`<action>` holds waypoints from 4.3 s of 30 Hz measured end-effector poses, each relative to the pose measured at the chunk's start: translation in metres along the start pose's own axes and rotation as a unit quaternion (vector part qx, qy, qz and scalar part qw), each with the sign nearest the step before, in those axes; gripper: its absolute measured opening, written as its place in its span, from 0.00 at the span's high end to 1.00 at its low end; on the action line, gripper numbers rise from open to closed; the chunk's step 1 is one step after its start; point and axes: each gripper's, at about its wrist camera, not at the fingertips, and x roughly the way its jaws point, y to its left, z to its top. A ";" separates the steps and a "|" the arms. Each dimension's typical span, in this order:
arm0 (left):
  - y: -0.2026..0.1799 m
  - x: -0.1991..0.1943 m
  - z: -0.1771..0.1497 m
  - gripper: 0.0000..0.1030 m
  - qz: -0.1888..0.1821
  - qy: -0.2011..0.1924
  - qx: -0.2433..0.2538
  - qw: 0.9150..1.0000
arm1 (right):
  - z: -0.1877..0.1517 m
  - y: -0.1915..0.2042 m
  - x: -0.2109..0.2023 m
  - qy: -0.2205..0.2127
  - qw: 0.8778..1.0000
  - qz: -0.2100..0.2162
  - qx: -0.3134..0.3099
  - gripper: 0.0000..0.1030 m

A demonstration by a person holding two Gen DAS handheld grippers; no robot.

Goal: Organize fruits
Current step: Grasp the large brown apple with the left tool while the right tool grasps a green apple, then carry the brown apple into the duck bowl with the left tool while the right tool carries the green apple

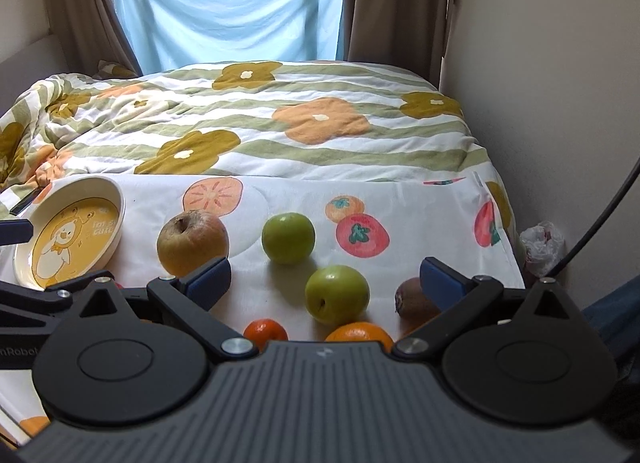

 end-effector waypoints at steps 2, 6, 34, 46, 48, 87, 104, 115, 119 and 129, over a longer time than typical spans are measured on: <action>-0.007 0.014 0.002 0.02 0.003 0.001 0.006 1.000 | 0.002 -0.006 0.016 -0.002 1.000 0.008 0.002 0.00; -0.017 0.041 0.003 0.04 0.007 0.011 0.007 1.000 | 0.005 -0.015 0.046 0.002 1.000 0.022 0.008 0.00; -0.030 0.117 0.008 0.25 -0.013 0.062 -0.038 0.997 | 0.011 -0.006 0.139 0.060 0.993 0.098 0.005 0.06; -0.026 0.114 0.006 0.25 0.000 0.060 -0.034 0.998 | 0.010 0.002 0.147 0.065 0.991 0.114 -0.001 0.33; -0.025 0.114 0.007 0.26 0.000 0.059 -0.038 0.998 | 0.010 0.002 0.146 0.063 0.992 0.113 -0.004 0.34; 0.087 -0.034 0.020 0.26 0.099 -0.031 -0.142 0.984 | 0.069 0.083 0.013 -0.002 0.985 0.164 -0.045 0.34; 0.186 0.002 0.012 0.26 0.048 -0.020 -0.095 0.994 | 0.076 0.184 0.037 0.004 0.994 0.110 0.003 0.34; 0.205 0.069 -0.004 0.26 0.024 -0.001 0.013 1.000 | 0.065 0.223 0.090 0.019 0.996 0.083 0.031 0.34; 0.201 0.089 -0.012 0.26 0.002 0.008 0.041 0.999 | 0.060 0.230 0.105 0.026 0.997 0.072 0.031 0.34; 0.192 0.115 -0.014 0.25 -0.008 0.018 0.073 0.997 | 0.054 0.230 0.125 0.045 0.997 0.057 0.035 0.34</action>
